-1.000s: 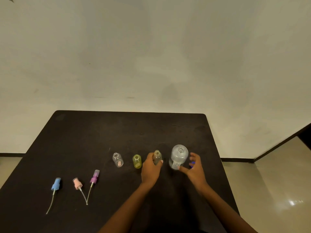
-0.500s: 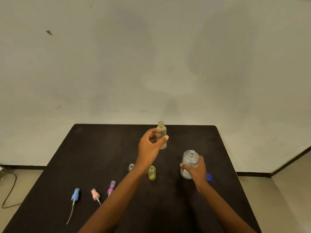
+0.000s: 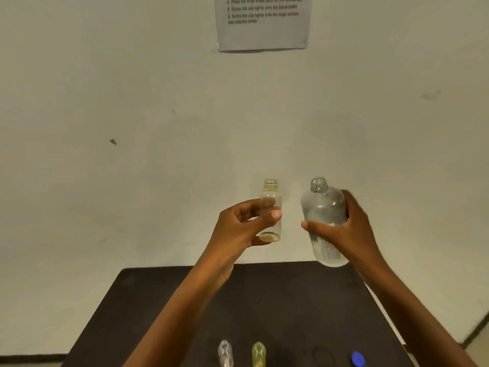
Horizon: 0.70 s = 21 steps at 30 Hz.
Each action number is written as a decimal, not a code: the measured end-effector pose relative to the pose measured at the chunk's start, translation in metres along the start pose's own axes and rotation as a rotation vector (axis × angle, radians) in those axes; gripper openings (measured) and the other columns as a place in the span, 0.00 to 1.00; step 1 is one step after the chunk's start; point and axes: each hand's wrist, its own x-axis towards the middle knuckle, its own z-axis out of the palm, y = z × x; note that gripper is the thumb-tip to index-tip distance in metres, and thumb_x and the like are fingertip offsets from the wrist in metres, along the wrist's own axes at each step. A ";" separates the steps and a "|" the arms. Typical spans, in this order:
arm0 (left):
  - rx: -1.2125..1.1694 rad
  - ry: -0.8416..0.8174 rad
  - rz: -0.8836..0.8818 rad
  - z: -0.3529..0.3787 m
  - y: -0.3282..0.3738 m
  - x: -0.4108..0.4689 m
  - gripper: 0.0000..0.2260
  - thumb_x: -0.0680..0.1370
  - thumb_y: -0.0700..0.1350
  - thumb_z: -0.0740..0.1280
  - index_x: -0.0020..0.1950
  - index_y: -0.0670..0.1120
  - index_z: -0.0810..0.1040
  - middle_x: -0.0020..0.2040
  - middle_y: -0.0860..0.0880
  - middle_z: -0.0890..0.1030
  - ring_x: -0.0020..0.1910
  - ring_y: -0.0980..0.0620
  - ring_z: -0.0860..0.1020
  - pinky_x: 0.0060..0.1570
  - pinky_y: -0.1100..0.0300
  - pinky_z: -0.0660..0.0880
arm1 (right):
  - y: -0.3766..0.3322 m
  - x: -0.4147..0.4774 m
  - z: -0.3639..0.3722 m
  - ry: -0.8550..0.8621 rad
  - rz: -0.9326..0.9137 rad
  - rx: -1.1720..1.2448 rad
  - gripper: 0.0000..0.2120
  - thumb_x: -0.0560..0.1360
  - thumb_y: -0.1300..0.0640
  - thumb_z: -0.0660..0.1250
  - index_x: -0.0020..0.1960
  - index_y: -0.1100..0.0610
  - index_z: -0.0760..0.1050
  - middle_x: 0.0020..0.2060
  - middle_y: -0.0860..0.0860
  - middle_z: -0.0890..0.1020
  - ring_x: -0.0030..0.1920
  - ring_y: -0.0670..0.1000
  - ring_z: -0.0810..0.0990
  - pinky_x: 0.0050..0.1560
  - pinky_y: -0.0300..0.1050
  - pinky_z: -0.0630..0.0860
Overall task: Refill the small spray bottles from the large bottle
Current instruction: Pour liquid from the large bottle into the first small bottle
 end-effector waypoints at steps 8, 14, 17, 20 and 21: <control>-0.002 -0.098 0.148 -0.006 0.053 0.001 0.18 0.62 0.51 0.72 0.52 0.52 0.81 0.52 0.51 0.83 0.49 0.52 0.82 0.40 0.59 0.80 | -0.091 0.040 -0.028 0.023 -0.251 -0.263 0.32 0.55 0.46 0.78 0.53 0.45 0.66 0.43 0.35 0.70 0.46 0.43 0.71 0.40 0.30 0.65; 0.014 -0.115 0.183 -0.006 0.064 0.005 0.19 0.62 0.51 0.72 0.52 0.53 0.81 0.53 0.50 0.83 0.50 0.52 0.82 0.42 0.57 0.81 | -0.114 0.049 -0.038 0.061 -0.409 -0.419 0.33 0.54 0.51 0.79 0.56 0.50 0.71 0.43 0.42 0.73 0.48 0.51 0.68 0.48 0.51 0.71; 0.005 -0.101 0.187 -0.005 0.063 0.007 0.18 0.61 0.51 0.72 0.50 0.55 0.81 0.52 0.52 0.83 0.49 0.53 0.82 0.42 0.58 0.81 | -0.114 0.051 -0.041 0.073 -0.496 -0.472 0.33 0.53 0.47 0.78 0.56 0.51 0.72 0.44 0.47 0.74 0.45 0.51 0.67 0.46 0.53 0.71; -0.003 -0.112 0.172 -0.004 0.061 0.008 0.18 0.61 0.51 0.73 0.51 0.54 0.81 0.51 0.52 0.83 0.50 0.53 0.82 0.43 0.57 0.81 | -0.110 0.055 -0.042 0.081 -0.567 -0.521 0.34 0.52 0.37 0.67 0.55 0.49 0.71 0.42 0.46 0.74 0.42 0.49 0.65 0.42 0.49 0.70; -0.006 -0.117 0.166 -0.003 0.061 0.008 0.19 0.61 0.51 0.73 0.51 0.53 0.82 0.51 0.52 0.84 0.49 0.53 0.82 0.43 0.57 0.81 | -0.109 0.056 -0.042 0.080 -0.581 -0.525 0.33 0.52 0.37 0.66 0.55 0.48 0.71 0.41 0.46 0.74 0.42 0.48 0.65 0.41 0.49 0.70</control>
